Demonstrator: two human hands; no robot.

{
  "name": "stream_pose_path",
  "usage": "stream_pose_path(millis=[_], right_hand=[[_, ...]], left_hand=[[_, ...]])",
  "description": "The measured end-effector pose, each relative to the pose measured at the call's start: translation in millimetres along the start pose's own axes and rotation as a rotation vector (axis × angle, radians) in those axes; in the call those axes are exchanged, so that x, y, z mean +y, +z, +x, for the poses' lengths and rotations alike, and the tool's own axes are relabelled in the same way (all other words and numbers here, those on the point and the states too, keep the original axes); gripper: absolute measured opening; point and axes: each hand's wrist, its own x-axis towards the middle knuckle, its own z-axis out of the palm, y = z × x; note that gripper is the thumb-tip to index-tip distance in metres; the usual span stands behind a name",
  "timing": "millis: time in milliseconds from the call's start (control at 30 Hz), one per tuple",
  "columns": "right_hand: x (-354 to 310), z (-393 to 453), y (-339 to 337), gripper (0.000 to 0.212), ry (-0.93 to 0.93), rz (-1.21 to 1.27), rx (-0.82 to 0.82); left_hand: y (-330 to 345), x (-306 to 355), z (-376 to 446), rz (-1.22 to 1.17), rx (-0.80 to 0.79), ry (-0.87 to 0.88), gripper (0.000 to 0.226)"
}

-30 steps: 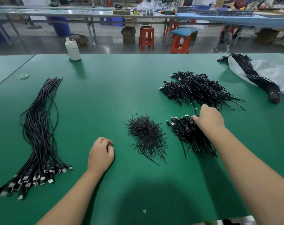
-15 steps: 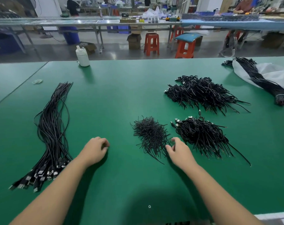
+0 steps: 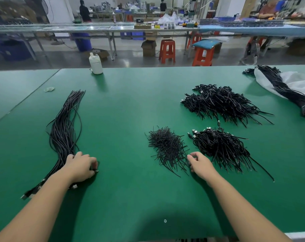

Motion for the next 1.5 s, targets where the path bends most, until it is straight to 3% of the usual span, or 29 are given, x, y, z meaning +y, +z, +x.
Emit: stream_pose_path(millis=[167, 300, 367, 433, 533, 633, 767, 833, 933, 1033, 1133, 1233, 1300, 1400, 1467, 1500], right_hand=[[2, 0, 0, 0.03, 0.003, 0.041, 0.005], [-1, -5, 1, 0.023, -0.02, 0.029, 0.047], [-9, -11, 4, 0.015, -0.102, 0.022, 0.135], [-23, -20, 8, 0.019, -0.193, 0.107, 0.141], [-53, -38, 22, 0.029, -0.301, 0.268, -0.086], [-78, -58, 40, 0.041, -0.294, 0.526, -0.387], [-94, -75, 48, 0.031, -0.364, 0.607, -0.384], [-96, -78, 49, 0.031, -0.381, 0.632, -0.368], [-99, -82, 50, 0.033, -0.377, 0.639, -0.367], [-99, -83, 50, 0.033, -0.367, 0.639, -0.375], [-97, -85, 49, 0.033, -0.38, 0.616, -0.389], [-98, -85, 50, 0.033, -0.381, 0.611, -0.416], [-97, -84, 50, 0.034, -0.36, 0.628, -0.455], [-92, -82, 52, 0.035, -0.312, 0.676, -0.557], [-87, -80, 51, 0.033, -0.254, 0.772, -0.599], [-85, -78, 49, 0.034, -0.224, 0.824, -0.6]], left_hand=[[-5, 14, 5, 0.016, 0.144, 0.087, 0.012], [-16, 39, 3, -0.21, 0.316, 0.126, 0.01], [-27, 61, -3, -0.426, 0.327, 0.166, 0.007], [-43, 90, -13, -0.811, 0.202, 0.281, 0.004], [-70, 130, -30, -1.449, -0.06, 0.46, 0.002], [-88, 154, -33, -1.717, 0.028, 0.42, 0.004], [-94, 159, -24, -1.828, 0.209, 0.296, 0.008], [-90, 159, -24, -1.826, 0.108, 0.363, 0.019], [-81, 161, -29, -1.62, -0.077, 0.521, 0.037], [-78, 163, -32, -1.377, -0.053, 0.558, 0.035], [-81, 166, -32, -1.353, -0.015, 0.523, 0.039], [-80, 171, -32, -1.458, -0.005, 0.516, 0.039], [-82, 175, -32, -1.503, 0.096, 0.492, 0.04], [-98, 180, -28, -1.829, 0.239, 0.523, 0.045], [-114, 175, -29, -2.172, 0.074, 0.599, 0.048], [-119, 170, -31, -2.216, -0.057, 0.642, 0.049]])
